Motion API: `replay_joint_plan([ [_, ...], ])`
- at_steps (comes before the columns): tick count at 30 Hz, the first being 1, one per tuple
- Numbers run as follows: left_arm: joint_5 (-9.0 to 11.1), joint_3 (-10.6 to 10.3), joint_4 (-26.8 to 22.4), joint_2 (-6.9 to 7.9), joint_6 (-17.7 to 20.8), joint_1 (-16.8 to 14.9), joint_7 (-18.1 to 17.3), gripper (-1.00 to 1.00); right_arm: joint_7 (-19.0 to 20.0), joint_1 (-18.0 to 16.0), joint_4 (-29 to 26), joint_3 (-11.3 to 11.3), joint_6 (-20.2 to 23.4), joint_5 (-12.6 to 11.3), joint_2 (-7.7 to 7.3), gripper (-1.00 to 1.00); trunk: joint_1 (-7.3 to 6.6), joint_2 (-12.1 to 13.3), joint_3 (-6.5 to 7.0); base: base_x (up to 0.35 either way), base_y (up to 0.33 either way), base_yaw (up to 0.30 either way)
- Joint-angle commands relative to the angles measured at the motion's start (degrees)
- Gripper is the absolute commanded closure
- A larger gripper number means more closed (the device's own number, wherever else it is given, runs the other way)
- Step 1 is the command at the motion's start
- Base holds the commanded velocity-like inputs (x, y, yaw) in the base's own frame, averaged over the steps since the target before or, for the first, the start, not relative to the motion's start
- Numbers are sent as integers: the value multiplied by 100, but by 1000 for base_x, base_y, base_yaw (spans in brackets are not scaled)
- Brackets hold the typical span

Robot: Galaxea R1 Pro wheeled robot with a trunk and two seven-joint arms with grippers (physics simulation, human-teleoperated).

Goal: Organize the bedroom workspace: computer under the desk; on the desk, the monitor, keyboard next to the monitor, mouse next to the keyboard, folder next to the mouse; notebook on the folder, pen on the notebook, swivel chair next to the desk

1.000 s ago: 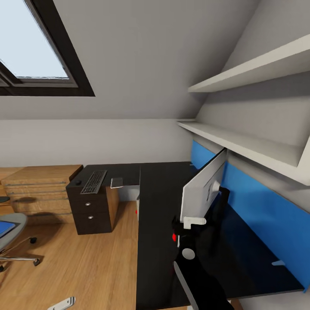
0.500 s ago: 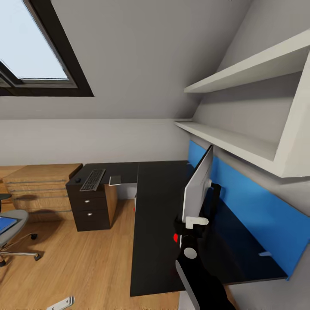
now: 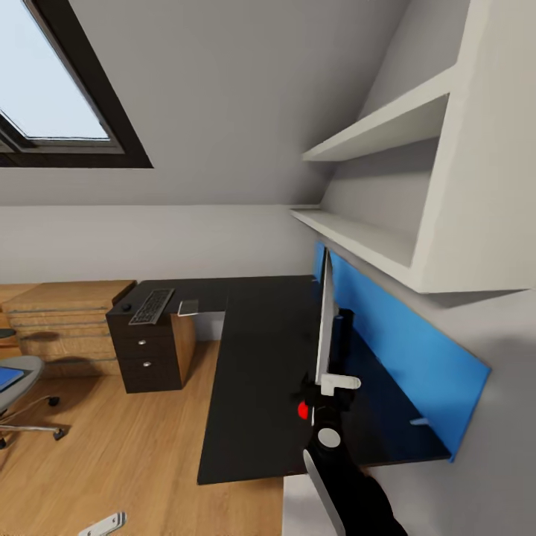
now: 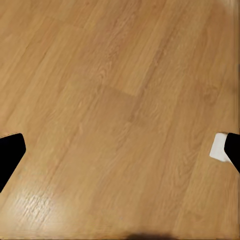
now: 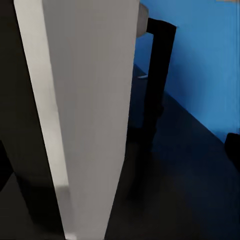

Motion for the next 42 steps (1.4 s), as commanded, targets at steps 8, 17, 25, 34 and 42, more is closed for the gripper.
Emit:
replay_joint_plan([
  [8, 14, -8, -8, -8, 40, -2, 16, -100, -24, -5, -6, 1, 33, 3, 0, -100, 0, -7, -9, -45, -203, 0],
  [17, 14, -20, -7, -11, 43, -2, 16, -100, -23, -5, -6, 1, 33, -5, 0, -100, 0, -7, -9, -27, -58, 0],
  [25, 14, -22, -7, -11, 43, -2, 16, -100, -23, -5, -6, 1, 32, -6, 0, -100, 0, -7, -9, -43, -259, 0],
  [34, 6, -25, 0, -16, 43, -2, 19, -100, -23, -5, -6, 3, 32, -14, 0, -100, 0, -7, -9, -2, -152, 0],
  [42, 13, -25, 2, -19, 43, -2, 18, -100, -17, -5, -12, 21, 8, -8, 0, -100, 0, -7, -9, 0, -33, 0],
])
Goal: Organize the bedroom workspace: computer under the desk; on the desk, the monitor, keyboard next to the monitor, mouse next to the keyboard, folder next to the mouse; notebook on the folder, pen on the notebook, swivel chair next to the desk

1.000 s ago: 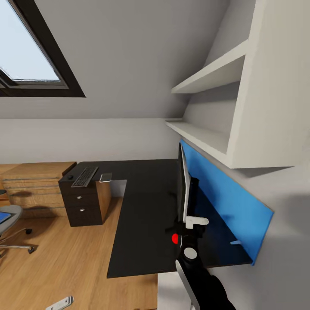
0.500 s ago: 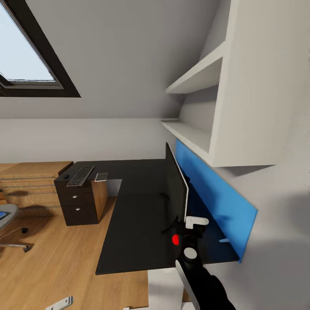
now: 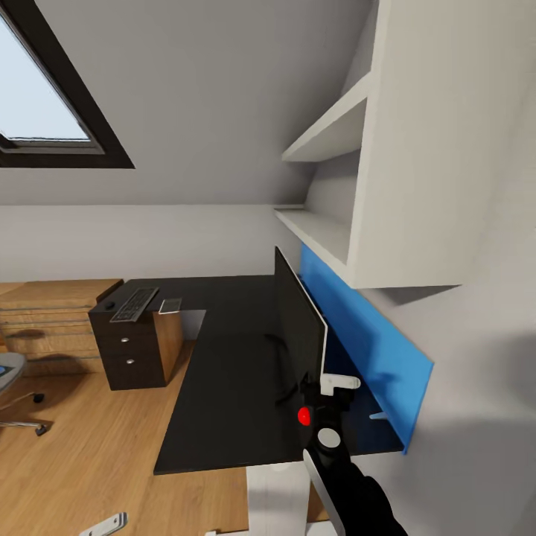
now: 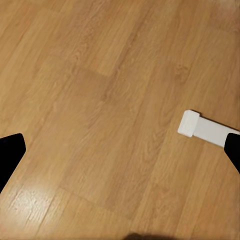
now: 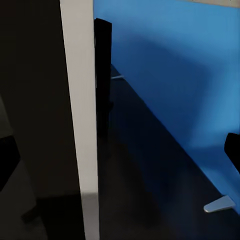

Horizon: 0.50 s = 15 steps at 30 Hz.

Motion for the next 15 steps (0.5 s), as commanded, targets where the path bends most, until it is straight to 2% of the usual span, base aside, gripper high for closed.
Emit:
replay_joint_plan([
  [1, 15, -1, -10, -1, 32, -3, 14, -100, -31, -5, -7, 13, 34, -1, 0, -100, 1, -7, -9, 0, -4, 0],
  [15, 15, -1, -10, -1, 32, -3, 21, -100, -4, -5, -11, 29, 22, -6, 0, -100, 1, -7, -9, 0, 0, 0],
])
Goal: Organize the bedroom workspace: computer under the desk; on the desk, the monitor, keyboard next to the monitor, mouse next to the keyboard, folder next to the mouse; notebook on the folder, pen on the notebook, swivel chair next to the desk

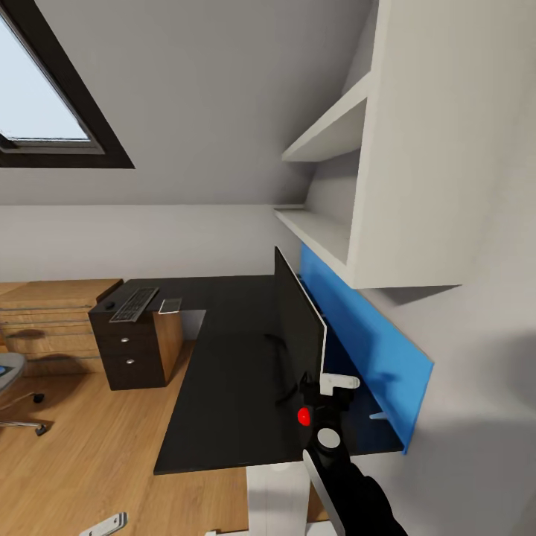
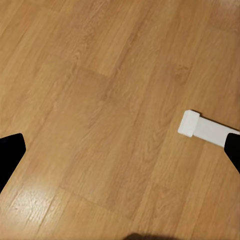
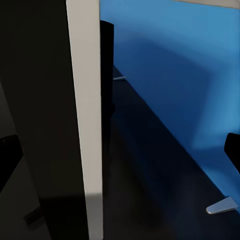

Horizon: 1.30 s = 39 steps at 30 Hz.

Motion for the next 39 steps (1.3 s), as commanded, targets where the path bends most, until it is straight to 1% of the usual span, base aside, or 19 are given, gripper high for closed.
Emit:
replay_joint_plan([
  [1, 15, -1, -10, 0, 32, -2, 16, -100, -32, -5, -6, 9, 40, 0, 0, -100, 1, -7, -9, 0, 0, 0],
  [8, 15, -1, -10, 0, 31, -2, 15, -100, -31, -5, -5, 13, 39, 0, 0, -100, 1, -7, -9, -8, 0, 0],
  [12, 12, -1, -10, 0, 32, -2, 12, -100, -30, -5, -5, 13, 38, 0, 0, -100, 1, -7, -9, -174, 0, 0],
  [33, 8, -10, 13, 0, 56, -2, 8, -100, -19, -5, 1, 33, 47, 0, 0, -100, 1, -7, -9, -326, 0, 0],
  [39, -2, -11, 159, 9, 65, -2, 15, -100, -16, -5, 4, 45, 42, 0, 0, -100, 1, -7, -9, -334, 0, 0],
])
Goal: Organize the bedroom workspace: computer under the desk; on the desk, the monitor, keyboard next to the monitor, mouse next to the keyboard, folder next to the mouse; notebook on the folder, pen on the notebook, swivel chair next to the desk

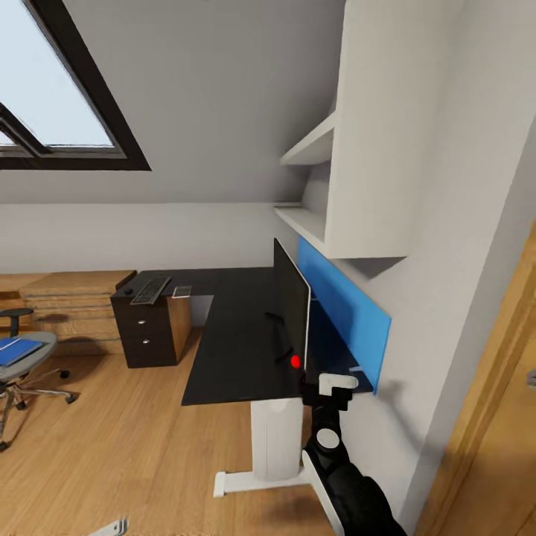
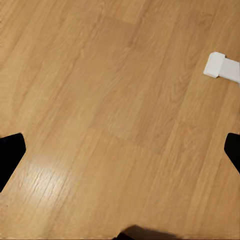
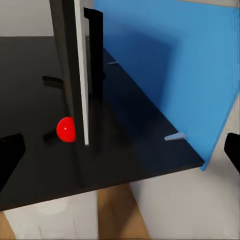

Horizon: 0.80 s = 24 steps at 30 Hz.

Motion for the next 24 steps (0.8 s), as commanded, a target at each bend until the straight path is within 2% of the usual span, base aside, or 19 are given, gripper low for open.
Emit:
replay_joint_plan([
  [1, 12, 0, 4, -1, 34, -2, 15, -100, -32, -5, -8, 10, 40, 0, 0, -100, -2, -8, -9, -334, 0, 0],
  [4, 8, -5, 39, -6, 39, -2, 16, -100, -36, -5, -12, 46, 25, -2, 0, -100, -2, -8, -9, -334, 0, 0],
  [5, 6, -7, 56, -7, 41, -2, 16, -100, -38, -5, -7, 129, -33, -10, 0, -100, -2, -8, -9, -334, 0, 0],
  [11, 5, -9, 66, 10, 47, -2, 12, -100, -43, -5, 83, 288, -104, -20, 0, -100, -2, -8, -9, -333, 18, 0],
  [14, 10, -6, 68, 87, 43, -2, -24, -100, -9, -4, 823, 314, -307, -26, 0, -100, -2, -8, -9, -217, 246, 0],
  [15, 12, -8, 154, 113, 28, -2, -61, -100, 3, -5, 1636, 319, -972, -20, 0, -100, -2, -8, -9, -136, 299, 0],
  [16, 13, -8, 207, 119, 22, -2, -73, -100, 8, -5, 1937, 320, -1244, -16, 0, -100, -2, -8, -9, -92, 309, 0],
  [21, 12, -2, 505, 168, -14, -2, -87, -100, 23, -5, 3086, 320, -1940, -17, 0, -100, -2, -8, -9, -30, 324, 0],
  [24, 11, -1, 847, 310, -163, -2, -93, -100, 28, -5, 3635, 313, -2399, -19, 0, -100, -2, -8, -9, 87, 323, 11],
])
